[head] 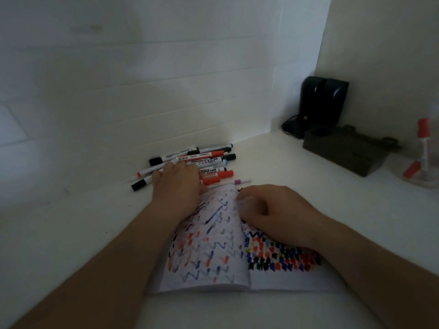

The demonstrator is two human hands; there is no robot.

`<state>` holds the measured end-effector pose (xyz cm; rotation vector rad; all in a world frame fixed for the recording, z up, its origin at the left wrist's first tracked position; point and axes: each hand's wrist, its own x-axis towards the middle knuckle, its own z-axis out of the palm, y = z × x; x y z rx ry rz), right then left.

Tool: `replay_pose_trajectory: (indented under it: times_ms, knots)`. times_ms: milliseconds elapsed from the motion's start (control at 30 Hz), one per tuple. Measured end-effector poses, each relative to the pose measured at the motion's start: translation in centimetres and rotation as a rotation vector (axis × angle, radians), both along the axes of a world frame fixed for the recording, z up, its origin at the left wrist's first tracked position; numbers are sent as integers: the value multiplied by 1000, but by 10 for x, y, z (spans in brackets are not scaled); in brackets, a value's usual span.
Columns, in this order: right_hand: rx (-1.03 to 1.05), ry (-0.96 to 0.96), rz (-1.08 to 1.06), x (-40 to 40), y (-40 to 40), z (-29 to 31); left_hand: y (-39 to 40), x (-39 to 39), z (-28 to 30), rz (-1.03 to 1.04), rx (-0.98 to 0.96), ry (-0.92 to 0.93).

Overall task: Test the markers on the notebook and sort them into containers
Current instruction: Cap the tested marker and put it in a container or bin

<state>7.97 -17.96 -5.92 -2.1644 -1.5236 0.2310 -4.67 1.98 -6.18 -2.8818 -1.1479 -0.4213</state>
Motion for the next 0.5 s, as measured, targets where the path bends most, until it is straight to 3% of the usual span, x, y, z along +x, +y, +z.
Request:
replay_pose_trajectory:
  times_ms: [100, 200, 267, 367, 433, 500]
  knots:
    - [84, 52, -33, 2, -3, -2, -10, 0, 6, -78, 119, -135]
    - [281, 130, -96, 5, -2, -1, -35, -2, 31, -350, 191, -515]
    - [420, 138, -77, 4, -1, 2, -63, -6, 47, -531, -74, -795]
    - [582, 217, 0, 1, -6, 9, -93, -6, 57, -623, -798, -1109]
    - [628, 373, 67, 2, -10, 13, -92, -2, 48, -581, -1136, -1184]
    - [621, 453, 123, 2, -11, 12, -85, 4, 35, -542, -1263, -1126]
